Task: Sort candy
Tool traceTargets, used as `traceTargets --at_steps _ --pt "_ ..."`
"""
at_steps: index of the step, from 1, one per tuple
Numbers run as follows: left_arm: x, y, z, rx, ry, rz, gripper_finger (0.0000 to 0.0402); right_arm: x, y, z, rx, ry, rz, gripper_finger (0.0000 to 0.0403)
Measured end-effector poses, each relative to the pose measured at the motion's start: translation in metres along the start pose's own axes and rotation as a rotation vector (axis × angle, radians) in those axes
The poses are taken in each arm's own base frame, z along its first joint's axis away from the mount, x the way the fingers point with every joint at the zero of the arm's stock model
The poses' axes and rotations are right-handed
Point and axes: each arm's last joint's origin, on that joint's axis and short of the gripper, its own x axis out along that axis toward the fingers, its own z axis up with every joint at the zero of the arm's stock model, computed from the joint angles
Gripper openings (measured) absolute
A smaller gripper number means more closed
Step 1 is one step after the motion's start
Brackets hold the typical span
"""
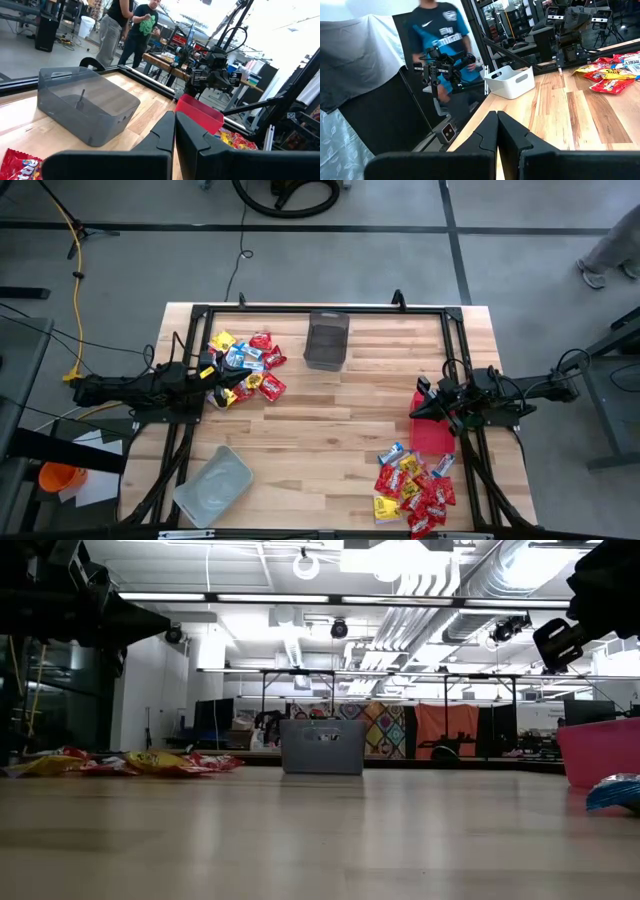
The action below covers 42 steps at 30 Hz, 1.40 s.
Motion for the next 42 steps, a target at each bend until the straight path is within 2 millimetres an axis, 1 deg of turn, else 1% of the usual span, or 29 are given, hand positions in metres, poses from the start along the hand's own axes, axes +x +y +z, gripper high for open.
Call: traceTargets --at_steps 29,33,36,38,41,42 --pt "0.0 0.0 0.0 0.0 0.0 0.0 0.0001 0.0 0.0 0.0 0.0 0.0 0.0 0.0" --pt "0.0 -0.001 0.002 -0.009 -0.026 0.001 0.0001 0.0 0.0 0.0 0.0 0.0 0.0 0.0" --pt "0.0 -0.003 0.007 -0.077 -0.077 -0.021 0.0001 0.0 0.0 0.0 0.0 0.0 0.0 0.0" --pt "-0.001 -0.004 0.014 -0.167 -0.148 -0.024 0.0001 0.0 0.0 0.0 0.0 0.0 0.0 0.0" --pt "-0.004 -0.006 0.028 -0.439 -0.324 -0.022 0.0001 0.0 0.0 0.0 0.0 0.0 0.0 0.0" --pt "-0.004 -0.007 0.032 -0.503 -0.373 -0.033 0.0001 0.0 0.0 0.0 0.0 -0.001 0.0 0.0"
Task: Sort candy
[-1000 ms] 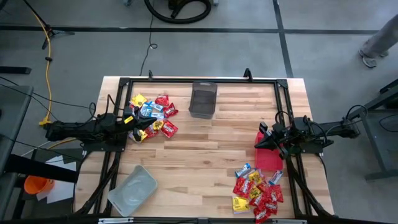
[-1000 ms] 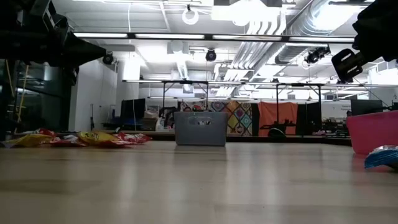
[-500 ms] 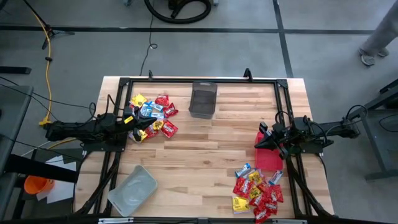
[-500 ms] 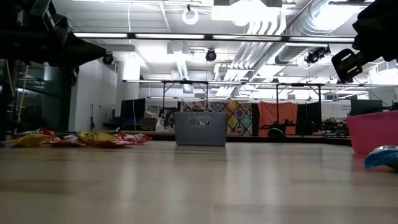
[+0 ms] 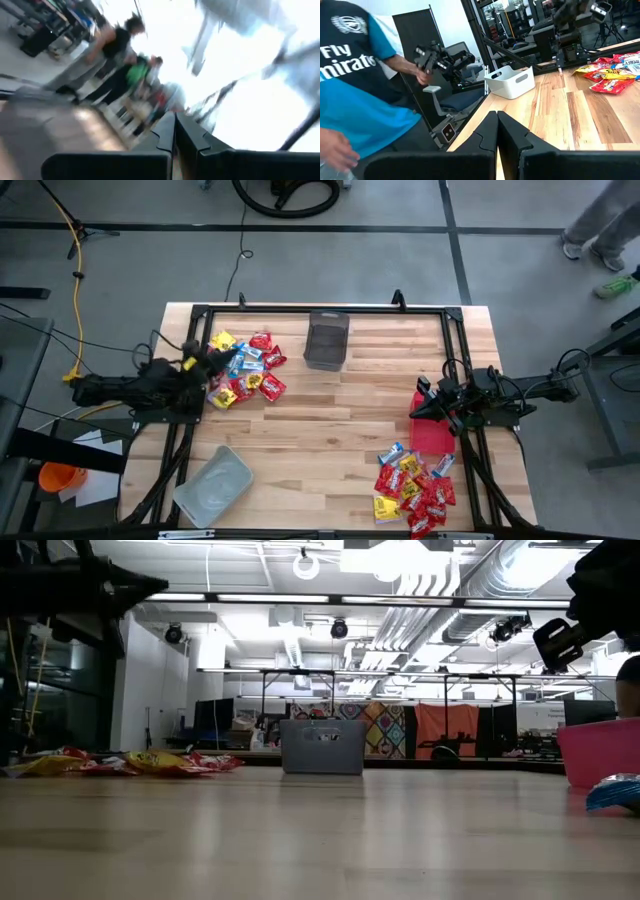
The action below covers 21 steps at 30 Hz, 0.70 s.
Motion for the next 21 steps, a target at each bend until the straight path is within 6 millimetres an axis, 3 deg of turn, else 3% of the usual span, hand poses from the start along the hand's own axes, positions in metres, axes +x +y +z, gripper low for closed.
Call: traceTargets --at_steps 5,12,16,21 --pt "0.013 -0.033 0.02 0.006 -0.044 -0.118 0.0001 0.0 0.0 0.0 0.0 0.0 0.0 0.0" --pt "0.05 -0.078 0.043 0.344 0.324 0.253 0.0044 0.0 0.0 0.0 0.0 0.0 0.001 0.0" --pt "0.054 -0.07 0.042 0.447 0.595 0.633 0.0101 0.0 0.0 0.0 0.0 0.0 0.0 0.0" --pt "0.054 -0.028 0.018 0.386 0.777 1.029 0.0169 0.0 0.0 0.0 0.0 0.0 0.0 0.0"
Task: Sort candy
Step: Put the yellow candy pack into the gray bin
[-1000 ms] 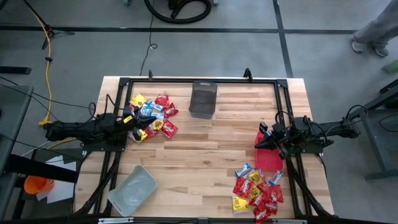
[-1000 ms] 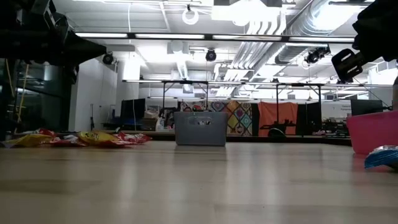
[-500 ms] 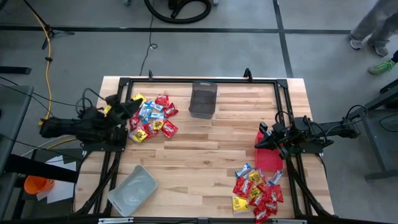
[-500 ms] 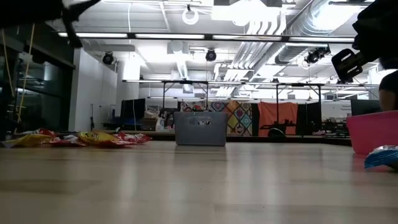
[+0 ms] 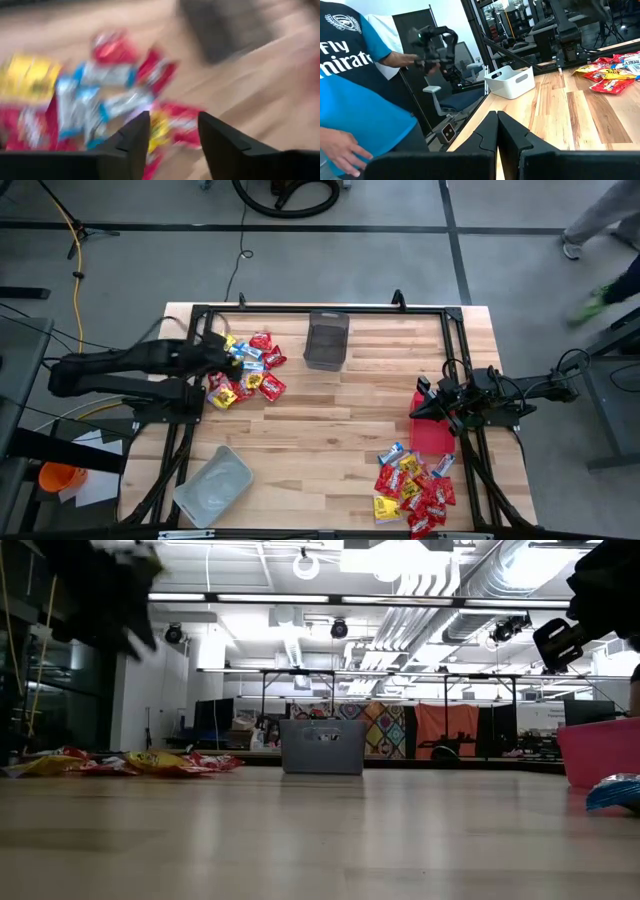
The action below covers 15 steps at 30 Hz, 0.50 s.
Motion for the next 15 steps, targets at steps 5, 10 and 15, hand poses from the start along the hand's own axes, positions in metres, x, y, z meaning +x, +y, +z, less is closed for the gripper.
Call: traceTargets --at_steps 5,10,15 --pt "0.046 0.004 -0.007 -0.047 0.171 0.141 0.0205 0.0 0.0 0.0 0.0 0.0 0.0 0.0" --pt "0.084 0.011 -0.007 -0.075 0.241 0.262 0.0209 0.0 0.0 0.0 0.0 0.0 0.0 0.0" --pt "0.108 0.002 0.004 -0.103 0.253 0.124 0.0209 0.0 0.0 0.0 0.0 0.0 0.0 0.0"
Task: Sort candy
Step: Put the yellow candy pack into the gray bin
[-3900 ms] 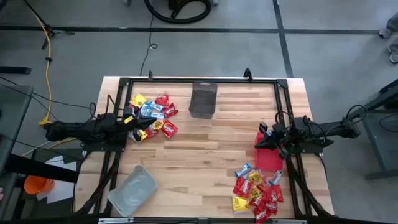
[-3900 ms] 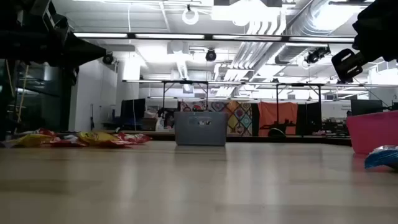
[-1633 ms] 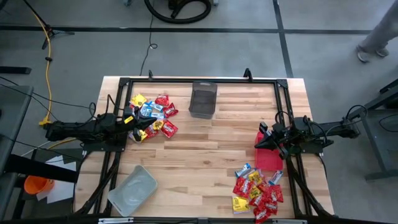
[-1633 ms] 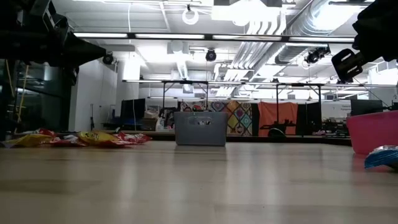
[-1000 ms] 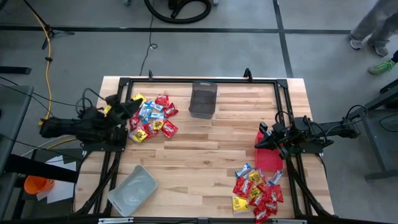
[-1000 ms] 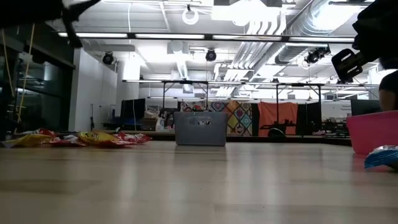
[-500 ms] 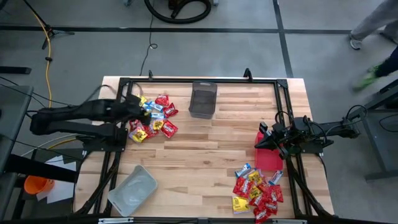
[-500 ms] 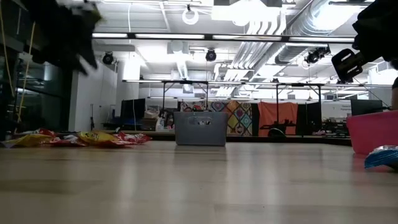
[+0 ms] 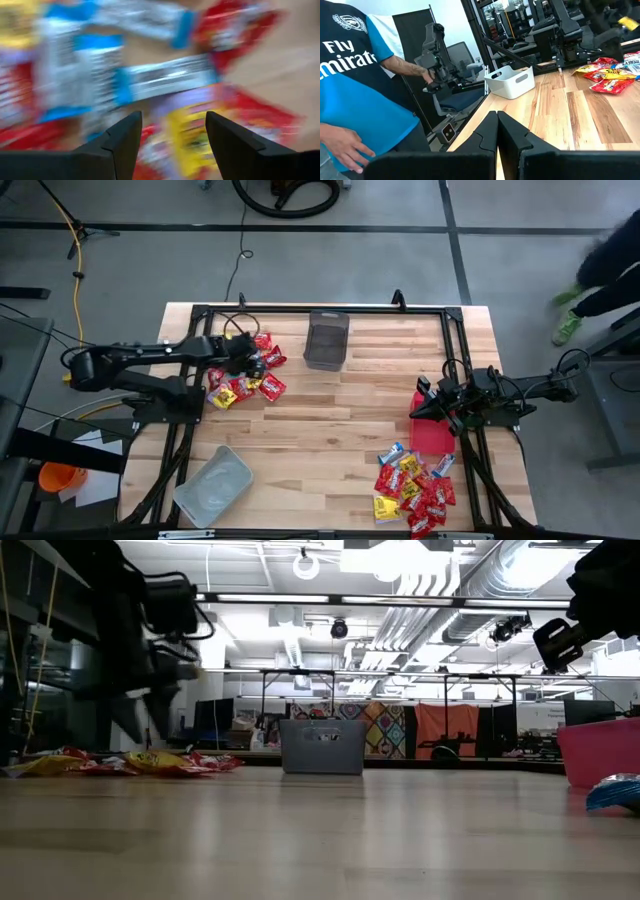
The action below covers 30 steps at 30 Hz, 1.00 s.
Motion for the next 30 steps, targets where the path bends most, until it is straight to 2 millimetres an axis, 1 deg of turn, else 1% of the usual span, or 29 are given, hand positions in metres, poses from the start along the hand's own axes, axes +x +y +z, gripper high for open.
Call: traceTargets --at_steps 2,3,9,15,17,19,21,22,25,26,27,30 --pt "0.005 -0.005 0.003 0.012 0.024 -0.055 0.0209 0.0 0.0 0.0 0.0 0.0 0.0 0.0" --pt "0.008 -0.005 0.003 0.014 0.033 -0.054 0.0209 0.0 0.0 0.0 0.0 0.0 0.0 0.0" --pt "0.021 -0.003 0.0 0.019 0.062 0.044 0.0209 0.0 0.0 0.0 0.0 0.0 0.0 0.0" --pt "0.029 -0.005 -0.003 0.033 0.095 0.066 0.0209 0.0 0.0 0.0 0.0 0.0 0.0 0.0" --pt "0.03 -0.007 -0.005 0.058 0.103 0.068 0.0201 0.0 0.0 0.0 0.0 0.0 0.0 0.0" --pt "0.03 -0.009 -0.008 0.083 0.11 0.067 0.0182 0.0 0.0 0.0 0.0 0.0 0.0 0.0" --pt "0.03 -0.011 -0.01 0.099 0.112 0.062 0.0148 0.0 0.0 0.0 0.0 0.0 0.0 0.0" --pt "0.03 -0.011 -0.011 0.104 0.112 0.06 0.0126 0.0 0.0 0.0 0.0 0.0 0.0 0.0" --pt "0.027 -0.012 -0.011 0.111 0.108 0.051 0.0043 0.0 0.0 0.0 0.0 0.0 0.0 0.0" --pt "0.024 -0.012 -0.011 0.11 0.102 0.041 0.0024 0.0 0.0 0.0 0.0 0.0 0.0 0.0" --pt "0.021 -0.012 -0.01 0.108 0.093 0.029 0.0015 0.0 0.0 0.0 0.0 0.0 0.0 0.0" --pt "0.001 -0.017 -0.003 0.12 0.046 -0.022 0.0017 0.0 0.0 0.0 0.0 0.0 -0.001 0.0"
